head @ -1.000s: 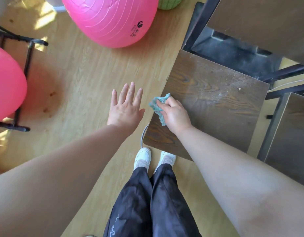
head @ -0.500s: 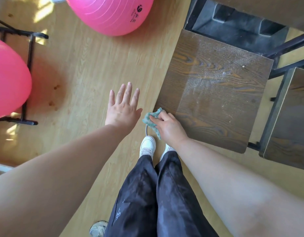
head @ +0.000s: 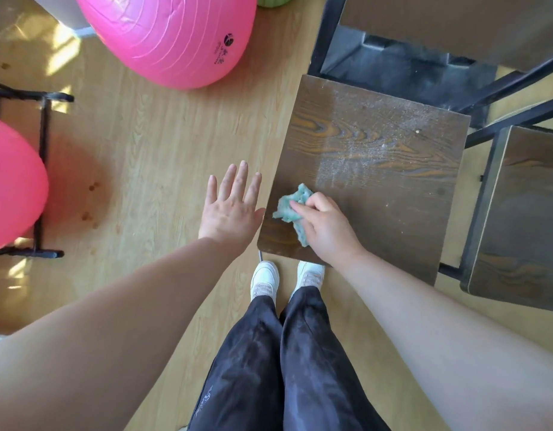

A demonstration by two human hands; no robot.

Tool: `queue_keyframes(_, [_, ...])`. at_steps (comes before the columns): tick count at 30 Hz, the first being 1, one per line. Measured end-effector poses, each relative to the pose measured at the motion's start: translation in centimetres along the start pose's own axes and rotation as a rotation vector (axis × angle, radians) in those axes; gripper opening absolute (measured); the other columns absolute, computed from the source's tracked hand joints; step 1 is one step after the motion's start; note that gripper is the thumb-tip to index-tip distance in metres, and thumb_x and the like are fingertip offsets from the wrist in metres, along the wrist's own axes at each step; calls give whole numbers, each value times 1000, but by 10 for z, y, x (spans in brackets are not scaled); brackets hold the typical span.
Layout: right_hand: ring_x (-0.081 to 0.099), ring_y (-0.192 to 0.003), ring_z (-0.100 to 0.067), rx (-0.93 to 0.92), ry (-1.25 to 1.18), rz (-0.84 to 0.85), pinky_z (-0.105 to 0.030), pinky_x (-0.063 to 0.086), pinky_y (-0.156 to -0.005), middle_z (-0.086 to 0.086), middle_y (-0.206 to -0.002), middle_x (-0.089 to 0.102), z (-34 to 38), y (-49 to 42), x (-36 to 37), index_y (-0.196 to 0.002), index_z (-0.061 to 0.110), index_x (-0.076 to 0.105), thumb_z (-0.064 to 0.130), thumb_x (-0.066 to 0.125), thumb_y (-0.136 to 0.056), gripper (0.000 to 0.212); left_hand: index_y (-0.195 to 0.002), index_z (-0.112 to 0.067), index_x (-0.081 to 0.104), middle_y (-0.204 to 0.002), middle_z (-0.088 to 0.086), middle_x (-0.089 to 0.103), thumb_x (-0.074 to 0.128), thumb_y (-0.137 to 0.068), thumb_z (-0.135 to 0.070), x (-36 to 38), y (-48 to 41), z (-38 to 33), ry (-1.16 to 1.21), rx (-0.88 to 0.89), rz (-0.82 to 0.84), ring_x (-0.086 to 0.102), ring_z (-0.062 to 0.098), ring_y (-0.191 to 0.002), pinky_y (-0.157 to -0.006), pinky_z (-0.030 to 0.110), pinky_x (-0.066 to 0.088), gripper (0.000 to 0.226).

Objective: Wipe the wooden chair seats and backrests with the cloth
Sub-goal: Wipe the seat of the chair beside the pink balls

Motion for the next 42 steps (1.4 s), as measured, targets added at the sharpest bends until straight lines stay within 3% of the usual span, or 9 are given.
queue_keyframes(2, [51, -100, -27, 64, 21, -89, -36, 47, -89, -7, -102, 53, -20, -27, -30, -131, 9, 61, 4, 57, -93, 38, -157, -23, -10, -165, 7, -14, 18, -102, -50, -8, -17, -10, 8, 8, -13, -14, 25, -152, -122, 52, -1, 68])
queue_keyframes(7, [54, -108, -22, 403, -98, -332, -16, 34, -94, -8, -116, 50, -79, -100, -99, -136, 12, 57, 9, 51, -97, 40, -156, -24, -12, -165, 6, -15, 19, -102, -50, -32, -69, -36, 36, 20, -73, -15, 25, -152, -122, 52, -4, 68])
queue_keyframes(12, [48, -126, -23, 637, -110, -388, -31, 38, -108, -7, -142, 42, -115, -152, -131, -150, 17, 36, 16, 48, -98, 52, -154, -24, -16, -165, 5, -17, 18, -102, -50, -47, -111, -43, 40, 9, -126, -17, 24, -151, -122, 50, -7, 67])
queue_keyframes(18, [46, -130, -25, 649, -30, -280, -29, 34, -107, -7, -150, 37, -111, -186, -112, -143, 11, 48, 15, 49, -96, 46, -155, -24, -15, -165, 5, -18, 13, -100, -51, -44, -126, -36, 35, -3, -112, -19, 24, -151, -122, 51, -6, 67])
queue_keyframes(21, [49, -125, -24, 571, -50, -259, -29, 35, -106, -5, -144, 42, -97, -200, -102, -141, 12, 51, 20, 51, -97, 44, -155, -24, -17, -164, 6, -19, 9, -99, -52, -39, -122, -30, 27, -20, -89, -19, 25, -151, -122, 52, -4, 67])
queue_keyframes(25, [53, -114, -19, 433, -96, -255, -27, 40, -98, -3, -127, 52, -69, -215, -85, -131, 15, 62, 41, 55, -97, 43, -155, -23, -15, -165, 6, -16, 10, -100, -52, -36, -114, -26, 45, -35, -84, -16, 25, -151, -122, 52, -4, 67])
queue_keyframes(31, [57, -110, -18, 407, -48, -284, -16, 33, -89, 1, -122, 59, -74, -214, -89, -120, 17, 70, 22, 64, -92, 29, -157, -23, -9, -166, 6, -12, 9, -100, -52, -34, -105, -23, 61, -42, -88, -12, 25, -152, -122, 52, -3, 66])
queue_keyframes(37, [59, -98, -15, 394, -63, -142, -16, 41, -77, 4, -111, 61, -71, -194, -86, -112, 22, 73, 20, 67, -90, 23, -158, -22, -3, -166, 5, -8, 15, -101, -51, -33, -94, -25, 87, -56, -81, -10, 25, -153, -122, 52, 1, 66])
queue_keyframes(42, [56, -88, -9, 371, -81, -70, -5, 34, -61, 11, -99, 57, -66, -150, -66, -105, 21, 74, 20, 71, -89, 17, -158, -22, -1, -167, 5, -6, 20, -102, -50, -30, -76, -29, 87, -45, -69, -8, 24, -153, -122, 52, 1, 65])
Point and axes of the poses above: each hand's wrist, its own y-axis away from the middle knuckle, its own x-axis out of the palm, z = x × y, the point moved 3 cm from there along -y, towards the middle knuckle
